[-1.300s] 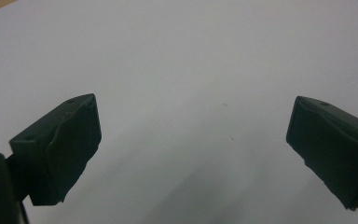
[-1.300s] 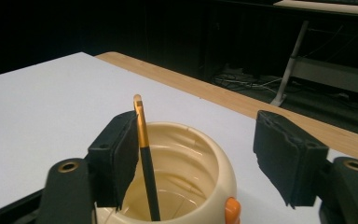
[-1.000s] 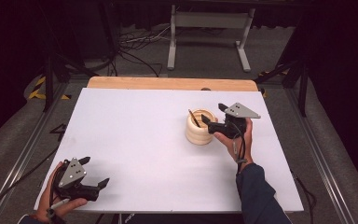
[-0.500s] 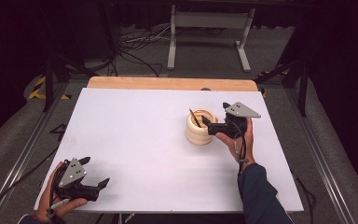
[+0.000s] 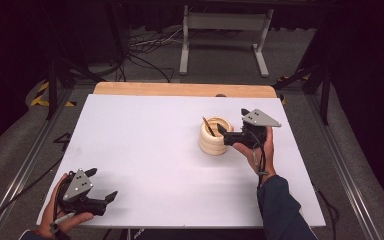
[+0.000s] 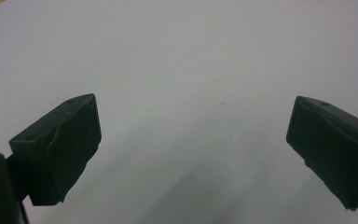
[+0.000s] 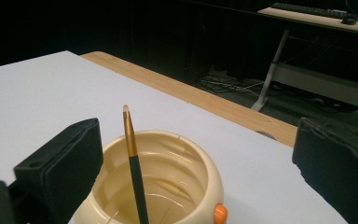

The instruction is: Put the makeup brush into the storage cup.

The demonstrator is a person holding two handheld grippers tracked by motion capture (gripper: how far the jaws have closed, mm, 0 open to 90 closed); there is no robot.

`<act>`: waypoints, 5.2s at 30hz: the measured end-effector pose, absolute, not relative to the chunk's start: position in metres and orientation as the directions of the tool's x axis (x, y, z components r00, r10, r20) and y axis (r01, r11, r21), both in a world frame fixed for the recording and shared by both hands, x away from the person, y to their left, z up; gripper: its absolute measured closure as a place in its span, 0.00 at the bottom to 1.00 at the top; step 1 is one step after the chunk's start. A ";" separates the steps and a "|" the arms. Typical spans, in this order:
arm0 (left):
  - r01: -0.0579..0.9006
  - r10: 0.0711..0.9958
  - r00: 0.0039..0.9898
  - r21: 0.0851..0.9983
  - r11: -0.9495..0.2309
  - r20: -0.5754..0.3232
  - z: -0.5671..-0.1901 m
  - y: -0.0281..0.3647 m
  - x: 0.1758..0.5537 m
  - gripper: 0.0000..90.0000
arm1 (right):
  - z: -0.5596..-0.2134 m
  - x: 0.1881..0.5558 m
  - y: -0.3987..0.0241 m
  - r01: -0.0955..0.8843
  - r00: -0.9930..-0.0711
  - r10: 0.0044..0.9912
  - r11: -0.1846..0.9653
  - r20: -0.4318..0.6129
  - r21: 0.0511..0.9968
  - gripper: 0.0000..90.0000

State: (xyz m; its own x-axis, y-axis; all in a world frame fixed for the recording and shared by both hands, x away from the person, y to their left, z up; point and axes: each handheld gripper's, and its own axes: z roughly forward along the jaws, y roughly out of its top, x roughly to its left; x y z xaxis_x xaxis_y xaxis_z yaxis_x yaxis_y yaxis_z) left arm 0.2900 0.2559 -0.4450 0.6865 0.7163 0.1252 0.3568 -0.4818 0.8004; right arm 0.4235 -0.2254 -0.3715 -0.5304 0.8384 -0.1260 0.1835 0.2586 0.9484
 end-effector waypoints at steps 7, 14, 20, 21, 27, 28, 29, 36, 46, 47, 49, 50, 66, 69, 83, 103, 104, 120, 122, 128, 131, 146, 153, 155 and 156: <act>0.358 0.717 0.686 0.800 -0.482 0.125 -0.445 0.256 0.290 0.04 | -0.369 0.422 -0.225 0.180 -0.528 0.837 0.271 -0.140 0.946 0.03; 0.357 0.719 0.683 0.802 -0.479 0.125 -0.445 0.256 0.290 0.04 | -0.368 0.419 -0.226 0.181 -0.537 0.831 0.285 -0.148 0.941 0.04; 0.354 0.718 0.685 0.803 -0.479 0.126 -0.445 0.256 0.290 0.04 | -0.364 0.416 -0.225 0.174 -0.542 0.825 0.293 -0.157 0.940 0.04; 0.354 0.718 0.685 0.804 -0.478 0.126 -0.444 0.256 0.289 0.04 | -0.363 0.415 -0.226 0.170 -0.541 0.825 0.299 -0.165 0.939 0.04; 0.353 0.718 0.684 0.803 -0.480 0.128 -0.444 0.256 0.289 0.04 | -0.361 0.413 -0.226 0.170 -0.545 0.821 0.307 -0.170 0.936 0.04; 0.353 0.718 0.684 0.803 -0.480 0.128 -0.444 0.256 0.289 0.04 | -0.361 0.412 -0.227 0.169 -0.544 0.822 0.308 -0.172 0.936 0.04; 0.354 0.719 0.683 0.803 -0.479 0.128 -0.444 0.256 0.289 0.04 | -0.361 0.412 -0.227 0.169 -0.543 0.822 0.307 -0.172 0.936 0.04; 0.354 0.718 0.684 0.804 -0.479 0.127 -0.444 0.256 0.289 0.04 | -0.358 0.410 -0.231 0.162 -0.531 0.828 0.308 -0.181 0.938 0.04; 0.355 0.718 0.684 0.802 -0.481 0.128 -0.444 0.256 0.289 0.04 | -0.354 0.405 -0.236 0.157 -0.531 0.826 0.317 -0.190 0.935 0.04; 0.354 0.718 0.685 0.802 -0.481 0.128 -0.444 0.256 0.289 0.04 | -0.354 0.404 -0.237 0.161 -0.532 0.825 0.320 -0.191 0.934 0.04; 0.355 0.717 0.685 0.802 -0.480 0.126 -0.444 0.256 0.289 0.04 | -0.354 0.403 -0.237 0.162 -0.532 0.823 0.327 -0.196 0.931 0.04; 0.354 0.718 0.685 0.803 -0.479 0.126 -0.444 0.255 0.289 0.04 | -0.354 0.403 -0.238 0.160 -0.533 0.823 0.328 -0.198 0.931 0.04; 0.355 0.718 0.685 0.802 -0.480 0.126 -0.444 0.255 0.289 0.04 | -0.355 0.396 -0.243 0.159 -0.528 0.821 0.347 -0.218 0.924 0.05; 0.354 0.717 0.685 0.803 -0.479 0.126 -0.445 0.255 0.289 0.04 | -0.355 0.394 -0.245 0.158 -0.530 0.820 0.345 -0.215 0.925 0.05; 0.356 0.718 0.685 0.802 -0.480 0.126 -0.444 0.255 0.289 0.04 | -0.355 0.386 -0.254 0.157 -0.528 0.816 0.365 -0.234 0.918 0.05; 0.354 0.717 0.684 0.801 -0.483 0.130 -0.444 0.255 0.289 0.04 | -0.360 0.371 -0.268 0.151 -0.533 0.812 0.370 -0.240 0.917 0.05; 0.355 0.718 0.684 0.801 -0.482 0.130 -0.444 0.255 0.289 0.04 | -0.361 0.370 -0.268 0.150 -0.531 0.811 0.375 -0.245 0.915 0.05; 0.355 0.718 0.684 0.799 -0.485 0.132 -0.445 0.255 0.289 0.04 | -0.364 0.357 -0.277 0.142 -0.543 0.797 0.398 -0.265 0.906 0.05; 0.354 0.717 0.684 0.798 -0.488 0.134 -0.445 0.255 0.289 0.04 | -0.365 0.355 -0.277 0.141 -0.546 0.793 0.405 -0.271 0.903 0.05; 0.354 0.719 0.682 0.799 -0.486 0.135 -0.444 0.255 0.289 0.04 | -0.366 0.351 -0.277 0.140 -0.551 0.788 0.412 -0.275 0.901 0.05; 0.350 0.718 0.682 0.801 -0.486 0.138 -0.444 0.255 0.289 0.04 | -0.366 0.350 -0.278 0.139 -0.552 0.787 0.412 -0.275 0.901 0.05; 0.352 0.718 0.682 0.799 -0.488 0.137 -0.444 0.255 0.289 0.04 | -0.373 0.334 -0.285 0.139 -0.565 0.767 0.453 -0.304 0.881 0.05; 0.352 0.718 0.682 0.800 -0.486 0.136 -0.444 0.255 0.288 0.04 | -0.376 0.328 -0.291 0.144 -0.564 0.765 0.462 -0.311 0.875 0.05; 0.351 0.718 0.682 0.800 -0.487 0.138 -0.444 0.255 0.288 0.04 | -0.376 0.326 -0.292 0.143 -0.567 0.764 0.460 -0.308 0.876 0.05; 0.351 0.718 0.682 0.801 -0.485 0.136 -0.444 0.255 0.289 0.04 | -0.377 0.325 -0.292 0.143 -0.567 0.762 0.463 -0.311 0.875 0.05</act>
